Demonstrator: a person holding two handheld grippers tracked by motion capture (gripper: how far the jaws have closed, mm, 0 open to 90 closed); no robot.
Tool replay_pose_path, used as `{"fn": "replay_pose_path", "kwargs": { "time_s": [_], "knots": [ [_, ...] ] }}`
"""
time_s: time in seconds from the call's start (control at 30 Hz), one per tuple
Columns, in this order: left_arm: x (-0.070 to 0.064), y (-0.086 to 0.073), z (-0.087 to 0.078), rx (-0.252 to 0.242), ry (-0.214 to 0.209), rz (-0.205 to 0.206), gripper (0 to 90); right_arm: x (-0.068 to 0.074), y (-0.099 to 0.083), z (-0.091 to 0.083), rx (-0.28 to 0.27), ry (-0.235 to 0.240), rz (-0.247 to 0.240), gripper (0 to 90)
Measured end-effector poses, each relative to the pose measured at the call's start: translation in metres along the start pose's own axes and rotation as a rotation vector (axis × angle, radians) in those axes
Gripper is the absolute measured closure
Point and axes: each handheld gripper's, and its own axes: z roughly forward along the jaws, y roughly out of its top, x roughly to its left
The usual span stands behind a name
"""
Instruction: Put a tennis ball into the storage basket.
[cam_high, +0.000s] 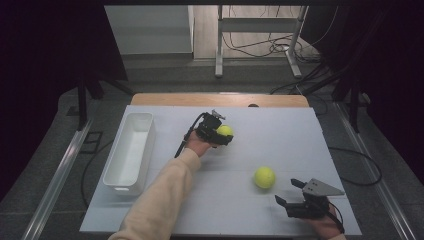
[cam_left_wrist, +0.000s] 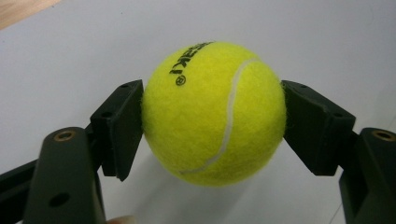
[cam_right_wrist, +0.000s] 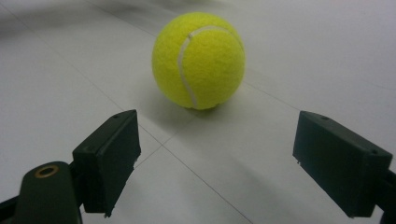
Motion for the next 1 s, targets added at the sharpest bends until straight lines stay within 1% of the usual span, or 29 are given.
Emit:
{"fn": "replay_pose_path", "kwargs": {
  "time_s": [0.37, 0.63, 0.67, 0.7, 0.73, 1.0],
  "knots": [
    [-0.003, 0.001, -0.011, -0.019, -0.004, 0.017, 26.5, 0.000, 0.000, 0.000, 0.001, -0.003, 0.000, 15.5],
    [-0.005, 0.002, -0.020, -0.045, -0.007, 0.016, 26.5, 0.000, 0.000, 0.000, 0.001, -0.006, 0.000, 15.6],
    [-0.005, 0.002, -0.022, -0.054, -0.010, 0.009, 26.5, 0.000, 0.000, 0.000, 0.001, -0.007, 0.001, 15.6],
    [-0.006, 0.002, -0.024, -0.055, -0.012, 0.016, 26.5, 0.000, 0.000, 0.000, 0.001, -0.007, 0.001, 15.6],
    [-0.006, 0.002, -0.025, -0.061, -0.014, 0.014, 26.5, 0.000, 0.000, 0.000, 0.001, -0.008, 0.002, 15.6],
    [-0.008, 0.000, -0.036, -0.077, -0.023, 0.030, 26.5, 0.000, 0.000, 0.000, 0.002, -0.008, 0.001, 15.6]
  ]
}}
